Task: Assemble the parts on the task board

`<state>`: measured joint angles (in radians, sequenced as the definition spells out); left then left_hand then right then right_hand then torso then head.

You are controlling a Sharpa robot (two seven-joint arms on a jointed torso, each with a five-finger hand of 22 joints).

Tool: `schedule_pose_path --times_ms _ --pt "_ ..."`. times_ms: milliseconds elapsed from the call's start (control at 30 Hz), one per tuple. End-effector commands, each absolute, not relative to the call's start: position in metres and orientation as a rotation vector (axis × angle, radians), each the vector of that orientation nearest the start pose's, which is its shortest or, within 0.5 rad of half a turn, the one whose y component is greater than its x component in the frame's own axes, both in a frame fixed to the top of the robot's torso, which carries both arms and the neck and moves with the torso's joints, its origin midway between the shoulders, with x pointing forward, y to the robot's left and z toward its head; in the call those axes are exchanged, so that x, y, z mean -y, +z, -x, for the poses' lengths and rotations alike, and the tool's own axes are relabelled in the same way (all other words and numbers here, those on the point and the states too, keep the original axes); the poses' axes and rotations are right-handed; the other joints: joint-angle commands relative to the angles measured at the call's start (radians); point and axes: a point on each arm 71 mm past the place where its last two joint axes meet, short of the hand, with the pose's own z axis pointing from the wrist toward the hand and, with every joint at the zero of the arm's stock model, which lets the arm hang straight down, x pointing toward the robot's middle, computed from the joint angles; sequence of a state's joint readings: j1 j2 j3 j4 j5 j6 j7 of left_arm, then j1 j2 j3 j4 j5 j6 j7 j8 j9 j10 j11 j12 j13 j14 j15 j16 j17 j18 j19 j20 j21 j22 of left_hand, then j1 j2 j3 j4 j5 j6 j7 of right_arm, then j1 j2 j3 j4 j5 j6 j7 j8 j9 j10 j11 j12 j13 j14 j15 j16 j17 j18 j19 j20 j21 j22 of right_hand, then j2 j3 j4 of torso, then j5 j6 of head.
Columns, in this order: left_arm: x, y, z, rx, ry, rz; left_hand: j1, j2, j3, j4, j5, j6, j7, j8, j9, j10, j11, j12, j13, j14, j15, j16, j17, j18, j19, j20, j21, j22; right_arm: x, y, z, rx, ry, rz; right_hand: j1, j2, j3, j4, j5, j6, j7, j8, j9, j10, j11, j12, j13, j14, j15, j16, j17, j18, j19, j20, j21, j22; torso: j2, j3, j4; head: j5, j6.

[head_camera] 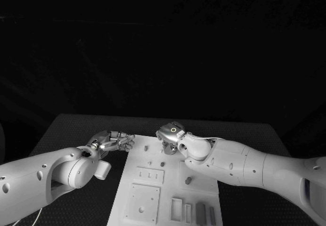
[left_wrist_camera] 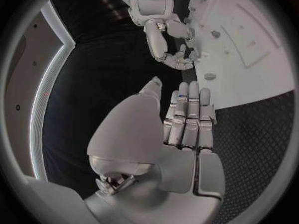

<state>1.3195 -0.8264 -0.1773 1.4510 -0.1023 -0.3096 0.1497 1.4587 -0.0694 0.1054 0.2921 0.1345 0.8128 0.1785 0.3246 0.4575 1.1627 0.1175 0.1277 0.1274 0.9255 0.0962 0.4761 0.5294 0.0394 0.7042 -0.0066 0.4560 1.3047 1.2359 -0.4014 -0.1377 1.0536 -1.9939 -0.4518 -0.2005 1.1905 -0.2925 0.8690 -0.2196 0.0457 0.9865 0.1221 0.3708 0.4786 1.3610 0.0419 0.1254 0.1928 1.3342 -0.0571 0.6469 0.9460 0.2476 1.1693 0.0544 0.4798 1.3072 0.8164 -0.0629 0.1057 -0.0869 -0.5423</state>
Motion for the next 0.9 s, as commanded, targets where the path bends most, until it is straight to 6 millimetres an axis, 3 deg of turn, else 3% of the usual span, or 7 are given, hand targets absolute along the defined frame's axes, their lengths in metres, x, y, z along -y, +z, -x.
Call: schedule_pose_path --times_ms 33,900 --pt "-0.2227 -0.1869 -0.5052 -1.675 -1.279 1.067 -0.007 -0.003 -0.005 -0.003 -0.004 0.002 0.004 -0.006 -0.001 0.008 0.0 -0.004 -0.001 0.006 0.002 -0.004 0.001 0.011 0.001 0.005 0.003 -0.001 0.0934 -0.2042 -0.5449 -1.339 0.319 0.633 0.009 0.001 0.007 0.002 0.003 0.005 -0.001 0.0 0.001 0.006 -0.002 0.003 0.079 -0.001 -0.007 0.006 0.001 0.014 0.0 -0.007 0.004 0.022 0.0 -0.0006 0.0001 0.005 -0.001" --pt "-0.2223 -0.1869 -0.5053 -1.678 -1.28 1.067 -0.005 -0.004 -0.005 -0.002 -0.005 0.002 0.004 -0.007 -0.001 0.009 0.0 -0.007 -0.001 0.006 0.002 -0.006 0.003 0.011 0.0 0.005 0.004 -0.002 0.0948 -0.2067 -0.5493 -1.372 0.32 0.627 0.009 0.001 0.009 0.0 0.003 0.004 0.0 -0.002 0.002 0.004 -0.001 0.0 0.082 -0.002 -0.007 0.007 0.001 0.014 -0.002 -0.007 0.006 0.022 -0.001 -0.0009 -0.0017 0.007 -0.001"
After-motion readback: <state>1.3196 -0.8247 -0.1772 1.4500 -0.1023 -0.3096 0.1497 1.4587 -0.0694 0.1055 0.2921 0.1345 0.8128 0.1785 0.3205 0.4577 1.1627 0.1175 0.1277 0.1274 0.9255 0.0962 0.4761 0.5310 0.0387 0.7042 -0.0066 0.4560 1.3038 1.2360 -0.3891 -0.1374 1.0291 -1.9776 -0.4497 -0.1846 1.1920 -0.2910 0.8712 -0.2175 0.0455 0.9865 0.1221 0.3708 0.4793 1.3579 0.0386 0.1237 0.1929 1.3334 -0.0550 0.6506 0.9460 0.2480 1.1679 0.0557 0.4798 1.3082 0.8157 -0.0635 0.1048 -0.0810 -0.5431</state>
